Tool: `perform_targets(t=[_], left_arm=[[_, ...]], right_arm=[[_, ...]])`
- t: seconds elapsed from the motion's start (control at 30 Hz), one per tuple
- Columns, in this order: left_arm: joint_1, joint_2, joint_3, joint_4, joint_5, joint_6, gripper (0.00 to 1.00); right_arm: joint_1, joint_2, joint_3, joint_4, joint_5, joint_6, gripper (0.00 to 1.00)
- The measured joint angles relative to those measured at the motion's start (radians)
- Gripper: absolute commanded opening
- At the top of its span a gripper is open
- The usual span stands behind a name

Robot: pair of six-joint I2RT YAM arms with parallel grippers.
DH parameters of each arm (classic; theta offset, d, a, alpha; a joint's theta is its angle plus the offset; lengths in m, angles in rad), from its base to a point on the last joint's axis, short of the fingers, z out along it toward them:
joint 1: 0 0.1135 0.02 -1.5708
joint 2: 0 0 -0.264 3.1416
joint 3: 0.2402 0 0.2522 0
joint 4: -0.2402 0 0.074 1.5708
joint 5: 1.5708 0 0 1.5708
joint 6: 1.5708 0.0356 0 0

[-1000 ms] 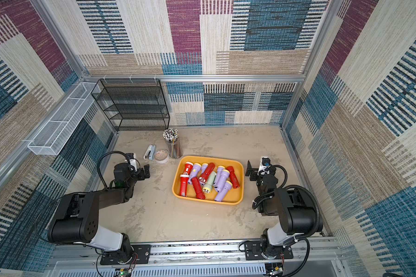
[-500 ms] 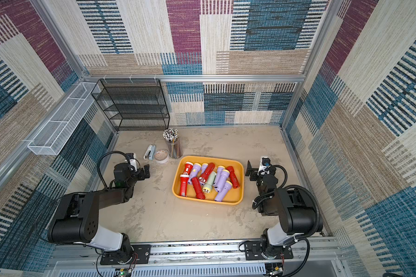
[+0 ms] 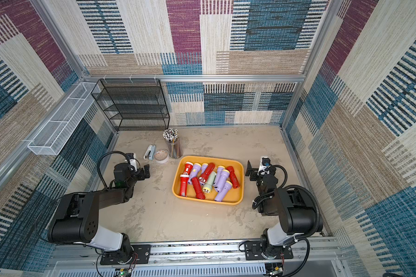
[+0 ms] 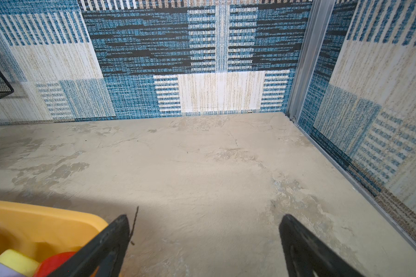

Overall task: Put the flashlights into the storage boxes
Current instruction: Reset both arms

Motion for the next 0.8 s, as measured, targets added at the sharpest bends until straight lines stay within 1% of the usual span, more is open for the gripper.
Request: perform_targets(t=[0.47, 0.8], left_arm=[[0.0, 0.002, 0.001, 0.0, 0.002, 0.0, 1.0], [-0.001, 0.013, 0.001, 0.002, 0.045, 0.001, 1.0]], right_arm=[[0.0, 0.0, 0.0, 0.0, 0.0, 0.0, 1.0], [0.0, 0.0, 0.0, 0.0, 0.0, 0.0, 1.0]])
